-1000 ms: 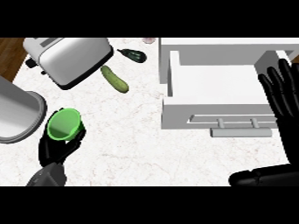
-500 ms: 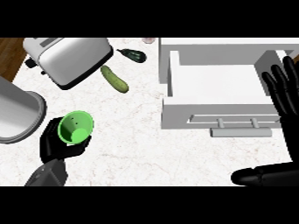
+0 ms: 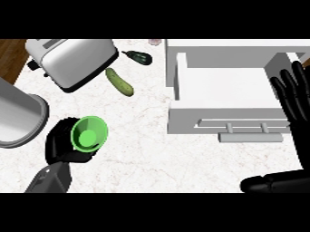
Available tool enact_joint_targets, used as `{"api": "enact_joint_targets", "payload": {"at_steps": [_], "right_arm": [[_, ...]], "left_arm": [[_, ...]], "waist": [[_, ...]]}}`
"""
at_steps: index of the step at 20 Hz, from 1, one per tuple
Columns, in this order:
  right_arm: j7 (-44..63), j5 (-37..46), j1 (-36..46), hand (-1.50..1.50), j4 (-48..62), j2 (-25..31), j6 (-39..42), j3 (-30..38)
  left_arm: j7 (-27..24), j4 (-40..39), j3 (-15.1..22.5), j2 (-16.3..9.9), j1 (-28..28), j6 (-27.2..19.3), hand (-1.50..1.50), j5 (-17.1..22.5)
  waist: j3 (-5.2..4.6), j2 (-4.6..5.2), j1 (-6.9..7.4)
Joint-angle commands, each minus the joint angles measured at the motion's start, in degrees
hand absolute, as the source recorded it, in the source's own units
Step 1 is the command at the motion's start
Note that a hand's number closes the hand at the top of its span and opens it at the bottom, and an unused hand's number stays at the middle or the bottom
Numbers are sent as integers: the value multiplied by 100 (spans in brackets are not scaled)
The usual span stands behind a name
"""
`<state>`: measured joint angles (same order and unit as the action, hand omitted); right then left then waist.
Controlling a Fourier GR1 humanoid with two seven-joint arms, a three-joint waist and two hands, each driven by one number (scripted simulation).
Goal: Pick up the cup, place it into the drawer and close the drawer
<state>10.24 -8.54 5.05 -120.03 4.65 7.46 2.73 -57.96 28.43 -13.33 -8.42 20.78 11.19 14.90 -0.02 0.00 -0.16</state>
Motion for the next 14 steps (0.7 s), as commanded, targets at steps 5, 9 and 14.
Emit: {"api": "enact_joint_targets", "payload": {"at_steps": [5,9,14], "right_arm": [[-175,130,-232,-150,32,-137,-75,-40],[443,-76,182,-150,-161,138,-94,126],[-203,-208,-210,-150,142,118,184,318]], "left_arm": [[453,1538,445,-20,-185,738,150,121],[1157,2756,949,310,-373,287,150,-16],[2450,4490,1163,446,-618,-119,150,275]], "waist": [[10,-33,76],[8,-38,87],[8,-24,70]]}}
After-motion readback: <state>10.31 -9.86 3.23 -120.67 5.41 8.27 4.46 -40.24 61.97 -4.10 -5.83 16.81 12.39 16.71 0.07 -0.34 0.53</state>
